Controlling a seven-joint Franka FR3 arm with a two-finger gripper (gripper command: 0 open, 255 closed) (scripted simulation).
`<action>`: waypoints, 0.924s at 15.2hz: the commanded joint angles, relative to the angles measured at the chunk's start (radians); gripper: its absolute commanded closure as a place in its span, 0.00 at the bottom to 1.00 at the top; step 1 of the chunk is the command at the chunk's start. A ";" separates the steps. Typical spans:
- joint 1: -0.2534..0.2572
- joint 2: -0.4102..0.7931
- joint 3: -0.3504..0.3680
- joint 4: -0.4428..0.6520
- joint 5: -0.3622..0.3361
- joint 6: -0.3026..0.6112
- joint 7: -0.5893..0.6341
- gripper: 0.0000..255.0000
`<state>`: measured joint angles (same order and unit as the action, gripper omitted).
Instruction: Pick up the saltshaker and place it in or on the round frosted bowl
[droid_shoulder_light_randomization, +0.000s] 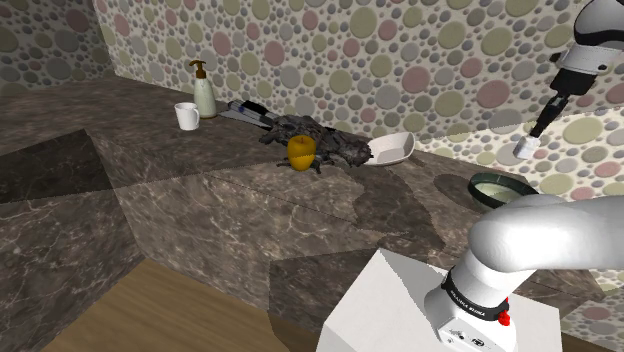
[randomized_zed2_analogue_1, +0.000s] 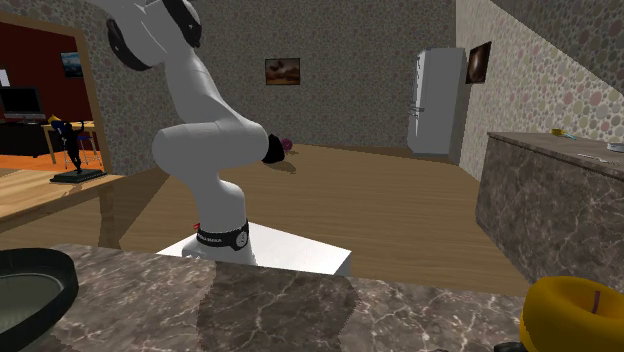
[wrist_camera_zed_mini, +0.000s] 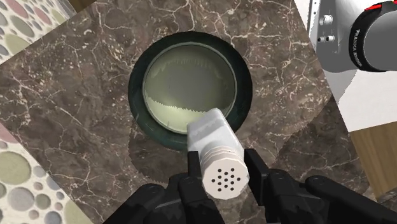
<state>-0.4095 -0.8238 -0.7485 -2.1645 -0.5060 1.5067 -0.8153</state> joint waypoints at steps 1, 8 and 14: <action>-0.007 -0.001 -0.038 0.035 -0.025 -0.016 -0.053 1.00; -0.021 -0.025 -0.071 -0.062 -0.057 0.061 -0.040 1.00; -0.031 -0.038 -0.106 -0.138 -0.087 0.129 -0.031 1.00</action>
<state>-0.4364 -0.8571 -0.8501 -2.2859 -0.5873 1.6234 -0.8486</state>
